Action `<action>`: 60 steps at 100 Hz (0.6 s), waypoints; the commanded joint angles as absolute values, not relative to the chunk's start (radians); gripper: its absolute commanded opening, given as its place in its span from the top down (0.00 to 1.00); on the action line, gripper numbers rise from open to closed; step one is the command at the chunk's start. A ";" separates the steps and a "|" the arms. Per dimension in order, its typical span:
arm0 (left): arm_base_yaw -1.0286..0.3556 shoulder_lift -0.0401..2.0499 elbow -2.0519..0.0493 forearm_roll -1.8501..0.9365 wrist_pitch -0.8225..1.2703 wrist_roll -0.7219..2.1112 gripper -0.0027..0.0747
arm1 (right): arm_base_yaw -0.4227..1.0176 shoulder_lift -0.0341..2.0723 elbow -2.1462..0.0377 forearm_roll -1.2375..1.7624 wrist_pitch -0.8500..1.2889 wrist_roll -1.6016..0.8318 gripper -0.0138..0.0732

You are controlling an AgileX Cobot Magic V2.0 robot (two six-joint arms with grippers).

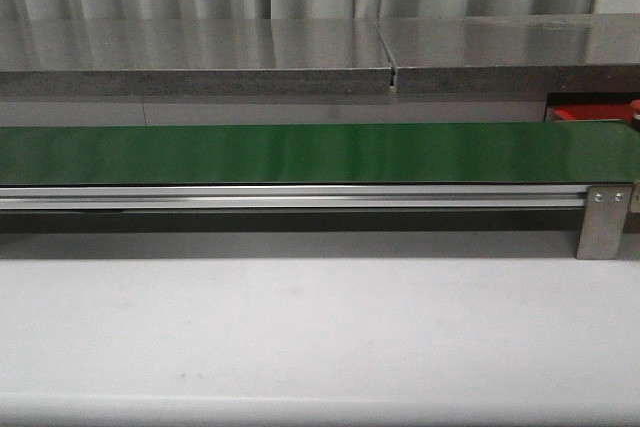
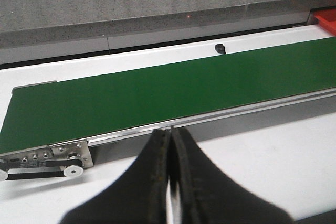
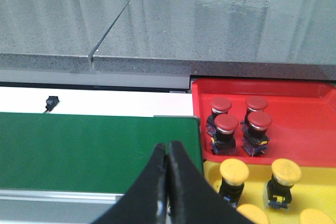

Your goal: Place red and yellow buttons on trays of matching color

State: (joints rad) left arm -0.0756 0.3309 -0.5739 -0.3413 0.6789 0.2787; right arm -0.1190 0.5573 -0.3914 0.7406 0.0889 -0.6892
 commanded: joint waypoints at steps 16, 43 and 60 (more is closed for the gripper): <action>-0.085 0.338 -0.600 -0.367 0.613 0.275 0.99 | -0.118 0.441 -0.329 0.562 0.037 -0.564 0.93; -0.085 0.338 -0.600 -0.367 0.613 0.275 0.99 | -0.118 0.284 -0.181 -0.071 -0.073 0.081 0.93; -0.085 0.338 -0.600 -0.367 0.613 0.275 0.99 | -0.118 0.162 -0.063 -0.089 -0.163 0.116 0.93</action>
